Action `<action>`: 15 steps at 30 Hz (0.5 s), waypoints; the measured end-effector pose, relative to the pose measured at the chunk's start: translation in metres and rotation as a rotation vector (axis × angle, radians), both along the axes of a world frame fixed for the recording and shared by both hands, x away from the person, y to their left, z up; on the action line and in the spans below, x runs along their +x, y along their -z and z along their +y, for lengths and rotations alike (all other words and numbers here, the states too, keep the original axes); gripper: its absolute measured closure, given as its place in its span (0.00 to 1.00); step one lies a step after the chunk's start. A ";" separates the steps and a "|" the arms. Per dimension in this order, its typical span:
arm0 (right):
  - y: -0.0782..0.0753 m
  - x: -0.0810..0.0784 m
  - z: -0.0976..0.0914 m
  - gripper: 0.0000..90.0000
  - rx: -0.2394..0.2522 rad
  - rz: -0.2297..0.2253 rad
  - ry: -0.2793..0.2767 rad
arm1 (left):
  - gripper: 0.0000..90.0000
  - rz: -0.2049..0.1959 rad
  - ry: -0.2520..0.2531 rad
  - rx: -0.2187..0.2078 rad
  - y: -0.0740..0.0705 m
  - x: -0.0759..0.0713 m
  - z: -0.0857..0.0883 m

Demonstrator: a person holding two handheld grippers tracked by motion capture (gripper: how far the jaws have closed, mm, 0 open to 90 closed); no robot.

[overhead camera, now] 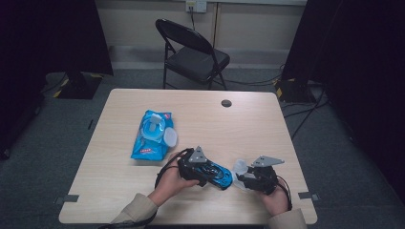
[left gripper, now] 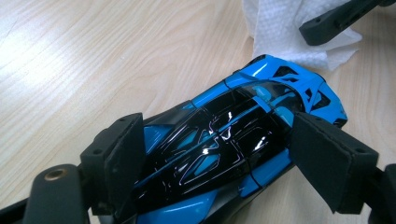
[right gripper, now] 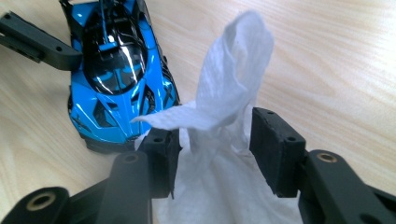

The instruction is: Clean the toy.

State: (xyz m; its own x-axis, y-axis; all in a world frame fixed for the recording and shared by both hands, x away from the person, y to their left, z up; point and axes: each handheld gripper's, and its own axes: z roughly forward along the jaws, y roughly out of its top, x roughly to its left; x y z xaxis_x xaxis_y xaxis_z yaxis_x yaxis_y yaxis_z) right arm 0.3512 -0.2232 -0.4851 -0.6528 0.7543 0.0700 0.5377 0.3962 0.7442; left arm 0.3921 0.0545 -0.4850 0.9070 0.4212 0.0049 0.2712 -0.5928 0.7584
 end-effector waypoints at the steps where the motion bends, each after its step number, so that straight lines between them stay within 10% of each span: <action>1: -0.001 0.000 0.000 0.58 -0.002 -0.003 0.002 | 0.21 0.000 -0.002 0.002 -0.001 0.000 0.001; 15: 0.004 -0.002 -0.004 0.66 -0.016 0.026 0.007 | 0.33 -0.007 0.003 0.010 -0.014 -0.007 0.015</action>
State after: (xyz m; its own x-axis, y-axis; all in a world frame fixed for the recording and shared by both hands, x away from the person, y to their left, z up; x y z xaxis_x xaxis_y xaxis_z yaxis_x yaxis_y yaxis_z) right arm 0.3492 -0.2267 -0.4896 -0.6453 0.7603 0.0744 0.5595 0.4041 0.7236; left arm 0.3855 0.0690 -0.4711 0.9084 0.4179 0.0149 0.2641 -0.6009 0.7544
